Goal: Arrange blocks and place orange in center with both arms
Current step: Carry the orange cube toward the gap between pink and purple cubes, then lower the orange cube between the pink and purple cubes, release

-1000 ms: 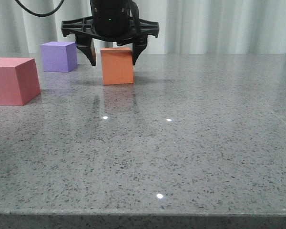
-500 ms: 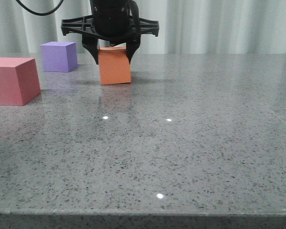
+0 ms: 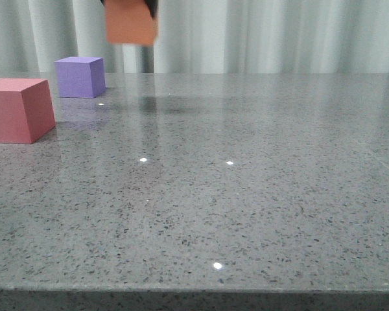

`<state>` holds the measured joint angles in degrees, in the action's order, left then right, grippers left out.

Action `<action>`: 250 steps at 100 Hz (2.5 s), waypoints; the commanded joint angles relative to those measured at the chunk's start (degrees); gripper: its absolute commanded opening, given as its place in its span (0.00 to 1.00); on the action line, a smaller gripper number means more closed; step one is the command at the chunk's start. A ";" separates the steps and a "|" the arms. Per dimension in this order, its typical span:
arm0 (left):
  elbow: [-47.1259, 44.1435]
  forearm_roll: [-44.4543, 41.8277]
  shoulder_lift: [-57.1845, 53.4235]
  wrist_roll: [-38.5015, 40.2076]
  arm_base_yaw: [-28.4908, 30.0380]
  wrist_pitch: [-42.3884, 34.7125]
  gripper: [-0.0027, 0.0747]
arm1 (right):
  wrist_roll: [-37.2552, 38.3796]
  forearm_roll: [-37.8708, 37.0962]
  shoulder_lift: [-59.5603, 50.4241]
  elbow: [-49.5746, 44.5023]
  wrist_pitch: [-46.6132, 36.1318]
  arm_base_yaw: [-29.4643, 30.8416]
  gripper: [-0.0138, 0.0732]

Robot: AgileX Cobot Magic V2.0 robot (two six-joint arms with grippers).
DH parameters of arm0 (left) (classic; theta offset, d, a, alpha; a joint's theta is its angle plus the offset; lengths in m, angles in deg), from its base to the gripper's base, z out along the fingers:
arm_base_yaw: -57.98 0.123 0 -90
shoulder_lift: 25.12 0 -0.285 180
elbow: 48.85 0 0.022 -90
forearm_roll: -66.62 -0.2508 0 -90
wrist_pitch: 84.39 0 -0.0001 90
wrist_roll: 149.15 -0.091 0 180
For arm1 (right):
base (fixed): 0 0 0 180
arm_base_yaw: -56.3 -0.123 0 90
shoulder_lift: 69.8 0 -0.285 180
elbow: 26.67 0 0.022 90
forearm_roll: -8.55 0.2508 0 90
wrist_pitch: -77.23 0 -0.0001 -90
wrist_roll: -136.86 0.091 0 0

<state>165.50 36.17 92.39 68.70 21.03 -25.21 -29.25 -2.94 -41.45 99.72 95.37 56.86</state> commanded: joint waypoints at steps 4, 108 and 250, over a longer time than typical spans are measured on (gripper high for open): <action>1.69 -1.94 -7.11 -4.66 1.93 -0.71 0.14 | -0.13 -1.19 0.33 1.45 -4.12 0.36 0.08; -26.60 20.93 -14.61 -25.36 20.12 -23.22 0.14 | -0.13 -1.19 0.33 1.45 -4.12 0.36 0.08; -27.26 21.56 -15.99 -23.35 20.12 -22.56 0.88 | -0.13 -1.19 0.33 1.45 -4.12 0.36 0.08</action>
<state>137.33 57.56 82.60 43.94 41.02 -46.09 -29.25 -3.03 -41.45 99.72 95.37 56.86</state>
